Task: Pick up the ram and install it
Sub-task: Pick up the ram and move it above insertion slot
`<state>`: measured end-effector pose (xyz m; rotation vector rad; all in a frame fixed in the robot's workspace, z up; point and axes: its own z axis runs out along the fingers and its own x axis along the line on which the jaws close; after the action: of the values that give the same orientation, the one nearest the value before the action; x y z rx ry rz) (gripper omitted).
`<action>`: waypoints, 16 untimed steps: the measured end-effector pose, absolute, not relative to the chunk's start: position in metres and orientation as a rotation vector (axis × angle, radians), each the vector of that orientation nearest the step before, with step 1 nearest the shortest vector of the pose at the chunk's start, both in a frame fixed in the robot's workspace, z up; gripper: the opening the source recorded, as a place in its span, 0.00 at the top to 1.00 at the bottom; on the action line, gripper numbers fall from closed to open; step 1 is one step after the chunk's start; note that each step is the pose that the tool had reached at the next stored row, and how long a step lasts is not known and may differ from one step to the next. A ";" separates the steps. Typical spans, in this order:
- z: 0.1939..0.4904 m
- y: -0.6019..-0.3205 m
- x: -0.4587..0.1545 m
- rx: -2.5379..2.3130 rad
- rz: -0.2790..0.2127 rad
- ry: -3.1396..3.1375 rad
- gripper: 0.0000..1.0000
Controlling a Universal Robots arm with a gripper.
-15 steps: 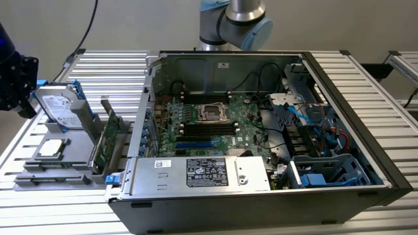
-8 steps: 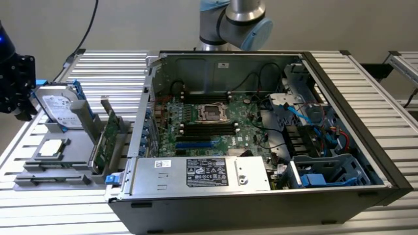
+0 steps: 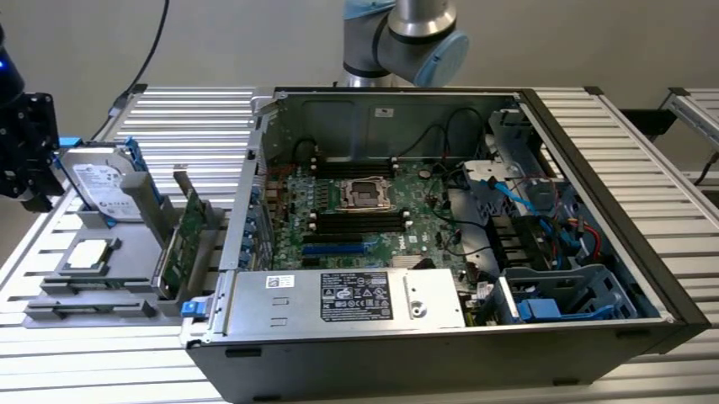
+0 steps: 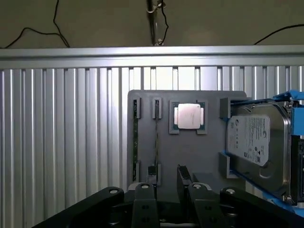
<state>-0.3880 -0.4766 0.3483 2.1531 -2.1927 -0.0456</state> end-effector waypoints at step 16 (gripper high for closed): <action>0.320 -0.487 -0.392 2.186 -0.045 -2.159 0.69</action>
<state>-0.3923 -0.4871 0.3199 2.1856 -2.1590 -0.0449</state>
